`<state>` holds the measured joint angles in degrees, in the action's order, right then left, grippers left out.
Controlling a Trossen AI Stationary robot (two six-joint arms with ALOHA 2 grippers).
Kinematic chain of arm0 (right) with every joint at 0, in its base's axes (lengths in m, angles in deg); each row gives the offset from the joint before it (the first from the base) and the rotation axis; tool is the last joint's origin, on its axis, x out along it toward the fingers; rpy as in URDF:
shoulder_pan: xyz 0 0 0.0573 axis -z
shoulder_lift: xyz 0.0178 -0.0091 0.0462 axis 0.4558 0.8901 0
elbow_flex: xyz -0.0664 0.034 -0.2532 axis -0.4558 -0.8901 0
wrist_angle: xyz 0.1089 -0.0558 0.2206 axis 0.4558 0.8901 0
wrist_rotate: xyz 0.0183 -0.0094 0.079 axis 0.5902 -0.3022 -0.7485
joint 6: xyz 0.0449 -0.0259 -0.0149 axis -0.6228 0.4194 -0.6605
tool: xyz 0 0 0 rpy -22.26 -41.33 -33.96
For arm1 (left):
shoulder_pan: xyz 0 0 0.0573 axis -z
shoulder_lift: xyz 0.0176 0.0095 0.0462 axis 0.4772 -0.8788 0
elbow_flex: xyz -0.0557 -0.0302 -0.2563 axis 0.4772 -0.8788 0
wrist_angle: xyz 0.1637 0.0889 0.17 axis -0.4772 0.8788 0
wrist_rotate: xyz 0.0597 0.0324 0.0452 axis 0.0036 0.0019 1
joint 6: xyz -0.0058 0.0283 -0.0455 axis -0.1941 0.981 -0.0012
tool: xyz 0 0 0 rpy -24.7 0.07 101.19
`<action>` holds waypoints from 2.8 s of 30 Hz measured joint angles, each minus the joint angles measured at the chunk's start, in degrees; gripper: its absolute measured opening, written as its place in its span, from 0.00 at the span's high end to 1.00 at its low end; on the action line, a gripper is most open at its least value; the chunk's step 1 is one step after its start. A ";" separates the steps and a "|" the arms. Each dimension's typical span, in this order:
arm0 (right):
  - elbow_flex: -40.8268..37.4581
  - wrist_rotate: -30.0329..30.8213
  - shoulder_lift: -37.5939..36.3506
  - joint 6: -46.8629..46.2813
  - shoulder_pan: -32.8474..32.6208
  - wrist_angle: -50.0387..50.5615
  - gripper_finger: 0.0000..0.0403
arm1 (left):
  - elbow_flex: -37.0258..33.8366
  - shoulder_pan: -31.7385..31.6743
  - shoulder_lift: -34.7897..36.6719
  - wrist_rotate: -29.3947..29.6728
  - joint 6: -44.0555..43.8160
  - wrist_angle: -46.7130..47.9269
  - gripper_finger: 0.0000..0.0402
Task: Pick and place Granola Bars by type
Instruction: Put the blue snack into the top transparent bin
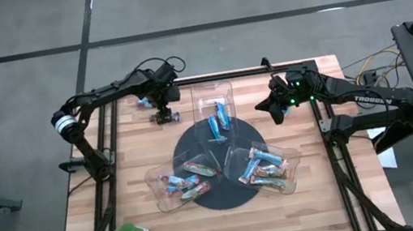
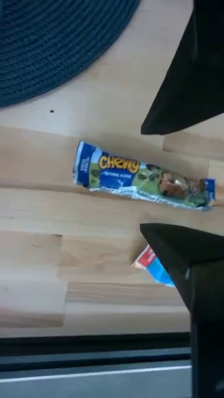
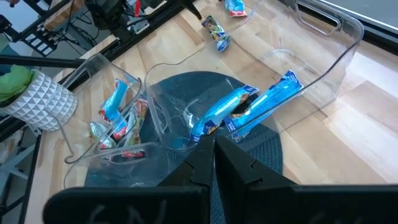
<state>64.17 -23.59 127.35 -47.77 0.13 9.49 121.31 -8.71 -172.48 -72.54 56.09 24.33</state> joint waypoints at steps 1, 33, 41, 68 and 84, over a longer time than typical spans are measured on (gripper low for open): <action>0.00 0.00 0.00 0.04 0.00 -0.01 0.98 | 0.00 -0.02 -0.22 -0.04 0.68 -0.37 0.42; 0.00 0.00 0.00 -1.50 -0.85 -0.48 0.98 | -0.04 -0.17 -11.89 0.40 5.96 -2.15 0.40; 0.00 0.02 0.00 -1.37 -0.87 -0.50 0.98 | 0.26 0.00 -14.63 4.78 3.73 -2.60 0.40; 0.00 0.39 0.00 -1.37 -0.87 -0.52 0.98 | 1.18 0.07 -15.01 6.81 1.34 -1.19 0.79; 0.00 0.42 0.00 -1.04 -0.85 -0.52 0.98 | 5.86 0.11 -12.68 7.89 0.15 6.65 0.84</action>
<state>64.17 -23.18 127.35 -48.82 -0.72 8.97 127.17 -8.60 -185.16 -64.65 56.24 30.97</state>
